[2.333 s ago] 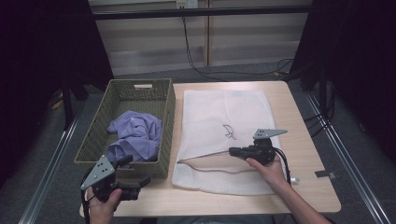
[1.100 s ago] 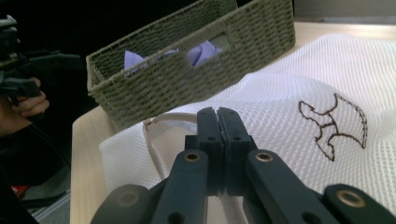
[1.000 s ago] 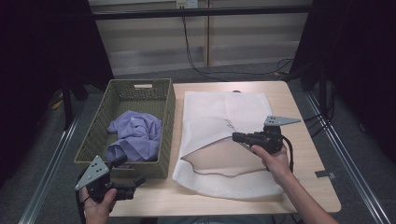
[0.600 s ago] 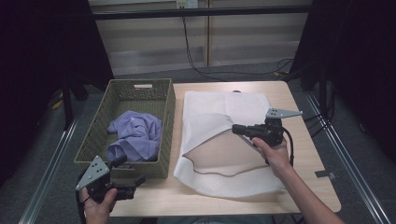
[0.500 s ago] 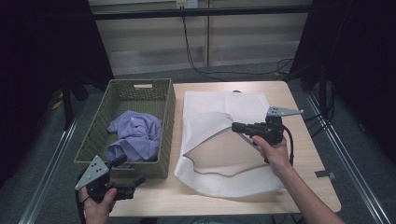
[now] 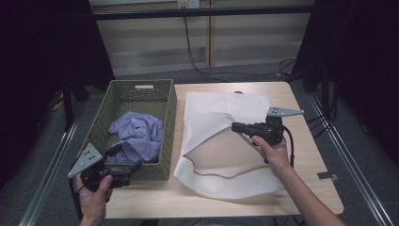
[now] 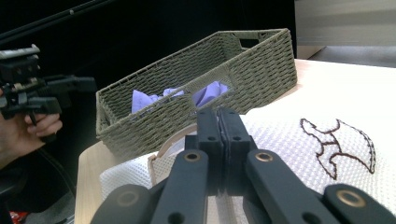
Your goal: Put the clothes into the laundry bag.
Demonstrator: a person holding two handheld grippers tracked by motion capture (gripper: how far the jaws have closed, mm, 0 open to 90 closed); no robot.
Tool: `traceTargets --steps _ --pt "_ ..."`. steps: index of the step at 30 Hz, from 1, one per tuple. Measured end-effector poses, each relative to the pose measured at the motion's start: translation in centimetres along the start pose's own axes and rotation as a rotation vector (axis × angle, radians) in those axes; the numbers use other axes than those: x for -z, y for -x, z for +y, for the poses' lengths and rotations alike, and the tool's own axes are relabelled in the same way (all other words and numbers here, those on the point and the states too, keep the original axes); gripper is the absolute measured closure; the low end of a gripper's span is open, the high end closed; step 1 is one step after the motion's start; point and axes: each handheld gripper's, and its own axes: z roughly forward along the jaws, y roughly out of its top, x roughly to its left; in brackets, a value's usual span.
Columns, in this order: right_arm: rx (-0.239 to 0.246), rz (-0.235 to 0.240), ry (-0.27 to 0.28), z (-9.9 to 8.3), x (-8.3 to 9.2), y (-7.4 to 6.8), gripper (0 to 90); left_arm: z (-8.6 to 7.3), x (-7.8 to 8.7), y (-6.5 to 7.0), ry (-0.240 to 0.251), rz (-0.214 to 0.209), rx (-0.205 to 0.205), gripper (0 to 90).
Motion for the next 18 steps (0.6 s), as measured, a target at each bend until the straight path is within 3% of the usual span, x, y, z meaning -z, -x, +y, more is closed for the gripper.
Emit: traceTargets --steps 5,8,9,13,15,18 --pt "0.012 -0.022 -0.001 0.1 0.3 -0.1 88.7 1.1 -0.7 -0.9 -0.044 0.001 -0.008 6.7" --pt "0.009 -0.019 -0.004 0.0 0.2 -0.1 88.7 1.6 -1.3 -1.3 -0.097 -0.029 -0.046 6.7" --pt "0.009 -0.019 -0.006 0.0 0.2 -0.1 88.8 1.7 -1.5 -1.5 -0.105 -0.021 -0.048 6.7" --pt "0.009 -0.016 -0.013 -0.1 0.0 0.0 88.8 2.2 -2.2 -2.5 -0.144 -0.033 -0.031 5.9" --pt "0.006 -0.015 -0.015 -0.1 0.0 0.0 88.8 2.4 -2.6 -3.2 -0.159 -0.058 -0.02 4.5" --pt "0.008 -0.014 -0.014 -0.2 0.0 0.1 88.7 2.7 -3.3 -4.1 -0.177 -0.036 -0.003 2.7"
